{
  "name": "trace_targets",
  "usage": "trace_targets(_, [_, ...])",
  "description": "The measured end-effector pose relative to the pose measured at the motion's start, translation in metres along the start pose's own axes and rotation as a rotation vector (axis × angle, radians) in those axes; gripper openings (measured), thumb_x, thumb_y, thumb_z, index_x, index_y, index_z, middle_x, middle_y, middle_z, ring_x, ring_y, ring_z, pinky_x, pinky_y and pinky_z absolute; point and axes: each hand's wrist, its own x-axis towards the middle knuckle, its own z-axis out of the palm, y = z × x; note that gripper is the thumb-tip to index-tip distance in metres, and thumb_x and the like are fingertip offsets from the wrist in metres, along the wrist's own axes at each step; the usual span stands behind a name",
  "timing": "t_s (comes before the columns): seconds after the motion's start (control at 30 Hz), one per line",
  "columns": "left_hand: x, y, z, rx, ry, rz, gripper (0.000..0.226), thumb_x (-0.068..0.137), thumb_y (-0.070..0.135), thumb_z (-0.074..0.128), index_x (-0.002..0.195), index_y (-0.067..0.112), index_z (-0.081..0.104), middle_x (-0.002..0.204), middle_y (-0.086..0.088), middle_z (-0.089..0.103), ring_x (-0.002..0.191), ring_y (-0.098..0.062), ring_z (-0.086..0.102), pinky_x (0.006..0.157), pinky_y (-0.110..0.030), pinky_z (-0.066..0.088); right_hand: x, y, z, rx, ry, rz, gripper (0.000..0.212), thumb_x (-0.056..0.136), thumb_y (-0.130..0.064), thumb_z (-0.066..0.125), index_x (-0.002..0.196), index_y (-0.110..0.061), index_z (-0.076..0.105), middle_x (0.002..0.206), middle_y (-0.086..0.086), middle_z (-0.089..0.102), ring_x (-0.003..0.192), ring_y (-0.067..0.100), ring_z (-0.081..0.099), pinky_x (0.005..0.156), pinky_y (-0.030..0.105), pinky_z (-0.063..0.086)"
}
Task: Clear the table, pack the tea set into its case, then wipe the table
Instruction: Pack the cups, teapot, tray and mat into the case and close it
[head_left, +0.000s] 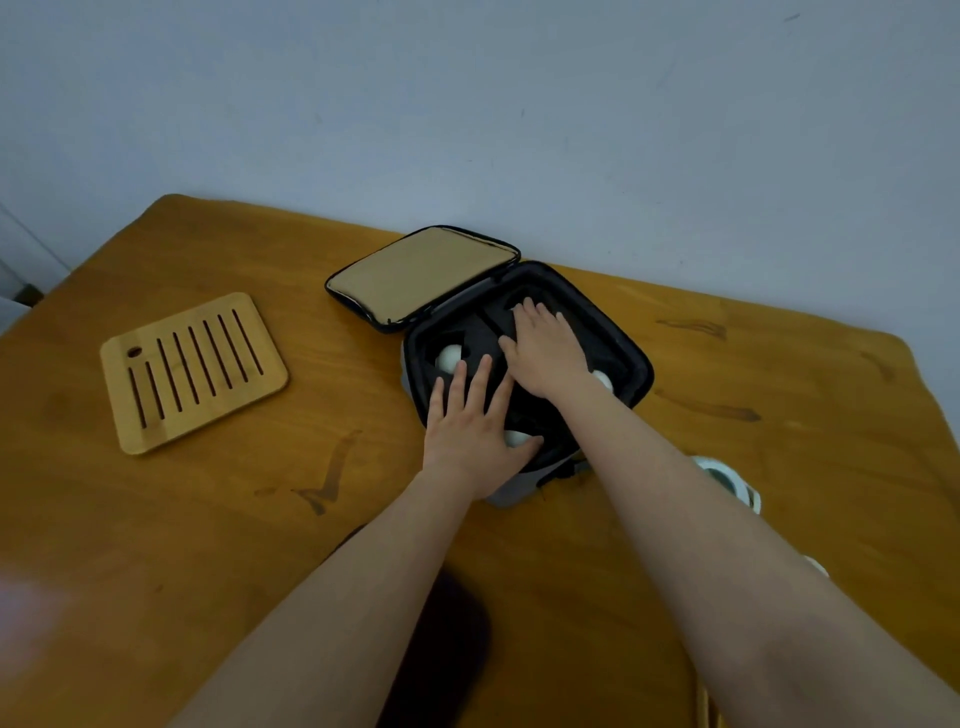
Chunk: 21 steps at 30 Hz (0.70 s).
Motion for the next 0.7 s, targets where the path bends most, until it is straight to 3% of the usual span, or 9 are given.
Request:
trace_targets(0.07, [0.000,0.000,-0.001,-0.001,-0.002,0.002,0.084,0.089,0.072,0.026,0.153,0.030,-0.009,0.161,-0.001,-0.017,0.146,-0.025,-0.019,0.118,-0.046,-0.011,-0.017,0.004,-0.001,0.079,0.024,-0.004,0.055,0.105,-0.035,0.032,0.153,-0.011,0.021,0.162,0.005,0.017,0.149,0.021,0.010,0.121,0.042,0.009])
trace_targets(0.23, [-0.001,-0.003,-0.004,0.003,-0.010,0.027,0.079,0.091,0.069,0.024,0.154,0.028,-0.002,0.161,-0.003,-0.014,0.147,-0.026,-0.015,0.119,-0.047,-0.007,-0.097,0.021,-0.006,0.073,0.156,0.086,0.054,0.102,-0.028,0.044,0.152,-0.018,0.028,0.158,0.003,0.029,0.148,0.022,0.017,0.121,0.043,0.012])
trace_targets(0.4, [-0.016,-0.007,-0.010,-0.037,0.107,0.089,0.063,0.100,0.052,0.027,0.154,0.023,0.014,0.162,-0.002,0.012,0.149,-0.020,0.003,0.121,-0.043,-0.001,-0.175,0.050,0.001,0.173,0.312,0.292,0.049,0.100,-0.026,0.046,0.148,-0.019,0.038,0.154,0.004,0.036,0.147,0.025,0.020,0.119,0.044,0.013])
trace_targets(0.5, [-0.038,-0.007,-0.013,-0.133,0.160,0.093,0.054,0.102,0.045,0.030,0.152,0.024,0.025,0.159,0.000,0.021,0.149,-0.019,0.007,0.121,-0.043,0.001,-0.209,0.072,0.008,0.143,0.282,0.445,0.050,0.098,-0.023,0.050,0.146,-0.015,0.040,0.153,0.008,0.036,0.145,0.028,0.025,0.118,0.043,0.020])
trace_targets(0.63, [-0.075,-0.003,-0.008,-0.172,0.244,0.095,0.050,0.101,0.039,0.036,0.149,0.025,0.031,0.159,-0.002,0.022,0.149,-0.020,0.007,0.120,-0.042,0.001,-0.246,0.097,0.021,0.143,0.257,0.675,0.049,0.091,-0.019,0.056,0.139,-0.013,0.046,0.140,0.011,0.049,0.131,0.032,0.041,0.106,0.046,0.037])
trace_targets(0.7, [-0.091,0.003,-0.005,-0.201,0.256,0.111,0.050,0.100,0.037,0.040,0.148,0.025,0.032,0.159,-0.003,0.021,0.149,-0.021,0.007,0.120,-0.041,0.001,-0.261,0.105,0.024,0.169,0.235,0.788,0.052,0.090,-0.020,0.054,0.140,-0.015,0.044,0.142,0.012,0.047,0.129,0.032,0.042,0.103,0.047,0.038])
